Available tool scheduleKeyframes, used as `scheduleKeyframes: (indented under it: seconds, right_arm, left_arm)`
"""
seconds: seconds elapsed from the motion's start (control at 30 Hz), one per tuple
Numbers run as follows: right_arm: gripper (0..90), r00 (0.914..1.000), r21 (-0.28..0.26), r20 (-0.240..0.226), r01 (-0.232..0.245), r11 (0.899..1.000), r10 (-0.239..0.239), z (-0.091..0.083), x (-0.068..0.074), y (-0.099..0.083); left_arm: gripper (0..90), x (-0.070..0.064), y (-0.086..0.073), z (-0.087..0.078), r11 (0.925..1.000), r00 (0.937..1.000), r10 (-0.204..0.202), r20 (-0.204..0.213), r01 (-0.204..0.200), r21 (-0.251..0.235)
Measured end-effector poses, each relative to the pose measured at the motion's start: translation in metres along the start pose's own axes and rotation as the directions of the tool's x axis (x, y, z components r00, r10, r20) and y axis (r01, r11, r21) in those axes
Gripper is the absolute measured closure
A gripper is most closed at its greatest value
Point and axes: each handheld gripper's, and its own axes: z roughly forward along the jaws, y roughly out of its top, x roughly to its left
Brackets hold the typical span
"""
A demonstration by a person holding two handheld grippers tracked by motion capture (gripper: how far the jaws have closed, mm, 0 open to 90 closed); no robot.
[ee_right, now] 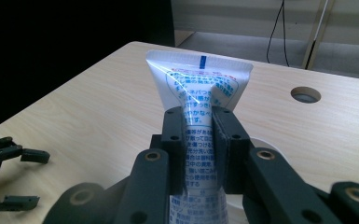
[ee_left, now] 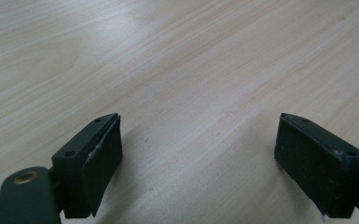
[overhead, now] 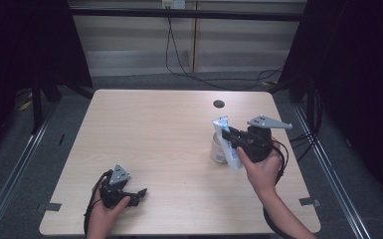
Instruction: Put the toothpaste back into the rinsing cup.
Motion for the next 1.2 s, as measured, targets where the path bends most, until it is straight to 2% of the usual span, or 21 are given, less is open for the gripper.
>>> scheduleKeyframes:
  seconds: [0.37, 0.7, 0.9, 1.2]
  right_arm:
    - [76.0, 0.9995, -0.019, 0.03, 0.003, 1.0, -0.002, 0.015, -0.008, 0.009]
    - [75.9, 0.9993, -0.02, 0.034, 0.013, 1.0, -0.012, 0.019, -0.009, 0.01]
    - [75.6, 0.9992, -0.033, 0.039, -0.009, 0.999, 0.01, 0.026, -0.017, 0.012]
    - [75.4, 0.9987, -0.056, 0.049, -0.01, 0.998, 0.013, 0.037, -0.02, 0.015]
  left_arm:
    - [14.9, 0.0, 0.0, 0.0, 1.0, 1.0, -0.002, 0.0, 0.002, -0.001]
    - [14.9, 0.0, 0.0, 0.0, 1.0, 1.0, -0.002, 0.0, 0.002, -0.001]
    - [14.9, 0.0, 0.0, 0.0, 1.0, 1.0, -0.002, 0.0, 0.002, -0.002]
    - [14.9, 0.0, 0.0, 0.0, 1.0, 1.0, -0.002, 0.0, 0.002, -0.002]
